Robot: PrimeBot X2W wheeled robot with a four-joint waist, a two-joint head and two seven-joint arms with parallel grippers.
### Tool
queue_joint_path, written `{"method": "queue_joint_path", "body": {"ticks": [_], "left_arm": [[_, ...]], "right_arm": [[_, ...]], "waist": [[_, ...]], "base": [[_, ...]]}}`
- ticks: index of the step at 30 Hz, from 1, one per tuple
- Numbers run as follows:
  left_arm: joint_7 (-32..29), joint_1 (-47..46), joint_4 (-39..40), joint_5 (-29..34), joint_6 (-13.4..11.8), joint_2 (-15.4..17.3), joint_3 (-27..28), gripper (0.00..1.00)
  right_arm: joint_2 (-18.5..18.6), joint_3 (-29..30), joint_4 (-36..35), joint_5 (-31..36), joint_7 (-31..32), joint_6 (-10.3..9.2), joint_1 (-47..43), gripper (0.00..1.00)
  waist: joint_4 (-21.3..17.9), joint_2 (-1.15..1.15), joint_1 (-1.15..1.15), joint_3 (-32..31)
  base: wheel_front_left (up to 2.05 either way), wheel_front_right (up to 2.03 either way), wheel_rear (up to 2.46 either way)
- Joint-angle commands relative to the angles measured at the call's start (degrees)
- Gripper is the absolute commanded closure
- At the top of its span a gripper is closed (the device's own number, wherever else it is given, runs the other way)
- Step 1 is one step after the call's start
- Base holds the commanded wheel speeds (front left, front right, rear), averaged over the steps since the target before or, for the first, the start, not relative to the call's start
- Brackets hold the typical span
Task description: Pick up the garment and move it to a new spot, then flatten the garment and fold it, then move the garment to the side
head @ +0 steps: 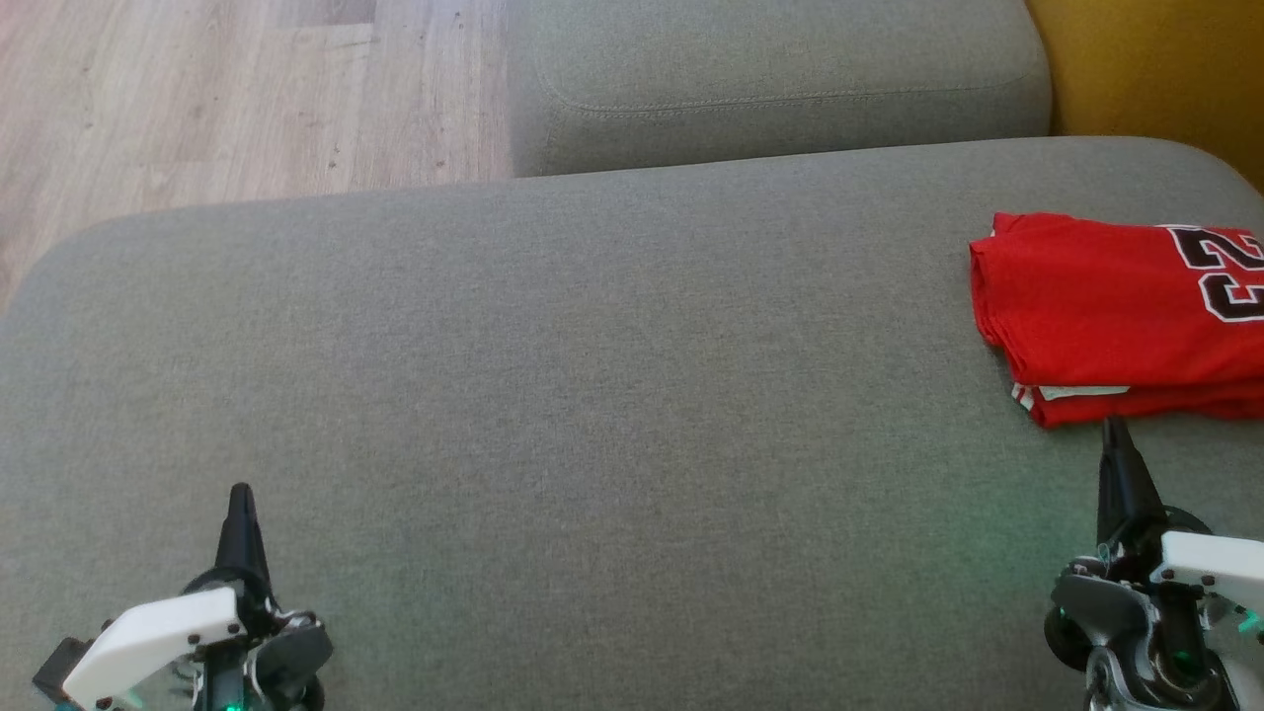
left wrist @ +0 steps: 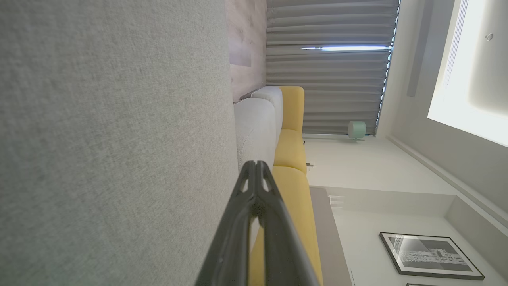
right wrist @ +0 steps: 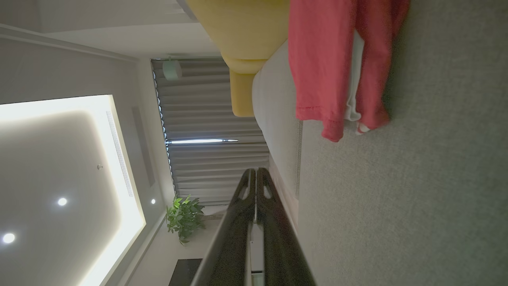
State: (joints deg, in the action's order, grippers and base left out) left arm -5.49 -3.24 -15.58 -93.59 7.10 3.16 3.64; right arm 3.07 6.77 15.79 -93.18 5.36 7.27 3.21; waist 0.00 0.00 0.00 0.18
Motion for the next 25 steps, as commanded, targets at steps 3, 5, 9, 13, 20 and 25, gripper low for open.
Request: {"method": "queue_joint_path", "body": {"ticks": [3, 5, 9, 13, 20, 25], "left_arm": [[-0.3, -2.9, 1.6, 0.7, 0.4, 0.4, 2.0, 1.0], [-0.3, -2.9, 1.6, 0.7, 0.4, 0.3, 2.0, 1.0], [-0.4, -2.9, 1.6, 0.8, 0.4, 0.3, 2.1, 1.0], [-0.4, -2.9, 1.6, 0.8, 0.4, 0.3, 2.1, 1.0], [-0.5, -2.9, 1.6, 0.9, 0.4, 0.2, 2.2, 1.0], [-0.5, -2.9, 1.6, 0.9, 0.4, 0.2, 2.3, 1.0]], "right_arm": [[0.3, -0.9, -1.8, 0.4, 0.6, 0.22, 2.9, 1.0], [0.3, -0.9, -1.8, 0.5, 0.6, 0.22, 2.9, 1.0], [0.3, -0.9, -1.8, 0.5, 0.6, 0.22, 2.9, 1.0], [0.3, -0.9, -1.8, 0.5, 0.6, 0.22, 2.9, 1.0], [0.2, -0.8, -1.8, 0.6, 0.7, 0.22, 2.9, 1.0], [0.2, -0.7, -1.8, 0.6, 0.7, 0.22, 2.9, 1.0]], "waist": [[0.0, 0.0, 0.0, 0.0], [0.0, 0.0, 0.0, 0.0], [0.0, 0.0, 0.0, 0.0], [0.0, 0.0, 0.0, 0.0], [0.0, 0.0, 0.0, 0.0], [0.0, 0.0, 0.0, 0.0]], "base": [[0.0, 0.0, 0.0], [0.0, 0.0, 0.0], [0.0, 0.0, 0.0], [0.0, 0.0, 0.0], [0.0, 0.0, 0.0], [0.0, 0.0, 0.0]]}}
